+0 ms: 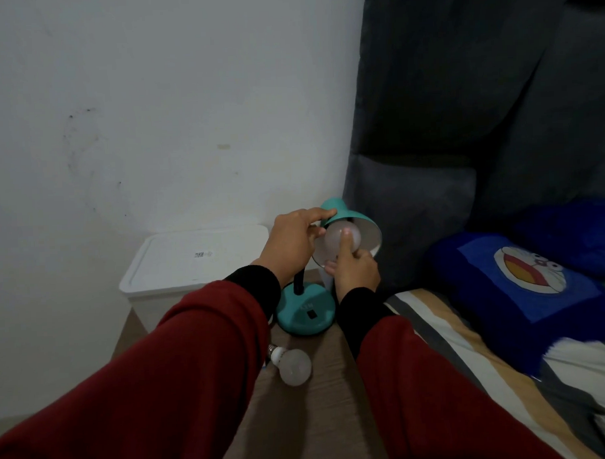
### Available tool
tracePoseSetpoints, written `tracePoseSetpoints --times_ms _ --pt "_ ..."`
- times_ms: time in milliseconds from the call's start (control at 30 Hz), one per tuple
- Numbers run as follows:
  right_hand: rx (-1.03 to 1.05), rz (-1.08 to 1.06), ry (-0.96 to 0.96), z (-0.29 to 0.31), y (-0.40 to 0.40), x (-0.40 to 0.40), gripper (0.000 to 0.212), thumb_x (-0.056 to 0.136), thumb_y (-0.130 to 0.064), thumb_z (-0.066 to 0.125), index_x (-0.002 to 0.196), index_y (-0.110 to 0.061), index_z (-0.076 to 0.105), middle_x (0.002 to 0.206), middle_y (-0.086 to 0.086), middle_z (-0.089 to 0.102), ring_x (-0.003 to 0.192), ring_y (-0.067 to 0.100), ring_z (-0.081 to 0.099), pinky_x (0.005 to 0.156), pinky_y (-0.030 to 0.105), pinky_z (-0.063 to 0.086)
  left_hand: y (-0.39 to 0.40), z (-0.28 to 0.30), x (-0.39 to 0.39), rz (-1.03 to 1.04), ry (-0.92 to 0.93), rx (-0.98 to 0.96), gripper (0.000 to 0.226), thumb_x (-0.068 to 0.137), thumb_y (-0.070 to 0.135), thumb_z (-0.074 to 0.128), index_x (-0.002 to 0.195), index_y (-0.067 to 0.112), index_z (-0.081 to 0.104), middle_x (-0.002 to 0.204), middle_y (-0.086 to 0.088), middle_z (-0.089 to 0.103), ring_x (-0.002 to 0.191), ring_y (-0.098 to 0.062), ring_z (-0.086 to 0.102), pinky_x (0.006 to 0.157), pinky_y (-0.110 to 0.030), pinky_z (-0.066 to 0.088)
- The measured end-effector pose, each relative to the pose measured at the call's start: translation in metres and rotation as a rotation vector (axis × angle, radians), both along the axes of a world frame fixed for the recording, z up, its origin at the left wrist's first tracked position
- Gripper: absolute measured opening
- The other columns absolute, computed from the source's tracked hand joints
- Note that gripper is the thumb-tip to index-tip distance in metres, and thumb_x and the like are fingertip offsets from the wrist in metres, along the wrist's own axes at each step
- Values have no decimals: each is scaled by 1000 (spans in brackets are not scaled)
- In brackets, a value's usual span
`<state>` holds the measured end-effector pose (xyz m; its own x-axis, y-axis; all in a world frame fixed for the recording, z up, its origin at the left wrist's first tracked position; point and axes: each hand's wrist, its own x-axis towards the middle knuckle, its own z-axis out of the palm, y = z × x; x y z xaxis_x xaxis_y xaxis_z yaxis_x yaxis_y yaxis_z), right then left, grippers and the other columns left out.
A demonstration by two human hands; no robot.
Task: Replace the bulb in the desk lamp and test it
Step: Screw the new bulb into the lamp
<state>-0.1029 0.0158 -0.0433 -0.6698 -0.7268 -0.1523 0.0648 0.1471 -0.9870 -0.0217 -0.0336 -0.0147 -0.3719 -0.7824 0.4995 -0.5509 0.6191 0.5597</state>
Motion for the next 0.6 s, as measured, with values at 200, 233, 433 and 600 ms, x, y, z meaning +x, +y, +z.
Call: tracePoseSetpoints --times_ms 200,233,433,600 --pt "-18 -32 22 -4 -1 -11 59 81 -46 64 125 -12 47 116 11 64 93 22 62 84 26 49 -1 0 0 -4 4 2 37 88 -6 54 120 12 64 120 -13 66 107 -20 63 77 16 28" --pt "-28 -34 23 -5 -2 -11 59 81 -52 61 121 -10 51 115 11 66 94 24 65 87 29 51 -1 0 0 -4 4 0 38 88 -6 54 120 12 64 120 -13 66 107 -20 63 78 16 28" --pt "-31 -26 7 -5 -3 -12 58 78 -45 67 124 -15 50 117 10 64 103 25 63 91 33 51 0 0 0 -5 6 -1 37 89 -6 53 120 12 64 120 -13 66 108 -20 63 82 10 32" --pt "-36 8 -56 -3 -2 -8 69 74 -52 66 131 -17 46 117 9 64 102 27 65 94 41 52 1 1 1 -4 12 -7 37 88 -7 53 119 10 64 120 -14 66 107 -20 64 86 6 32"
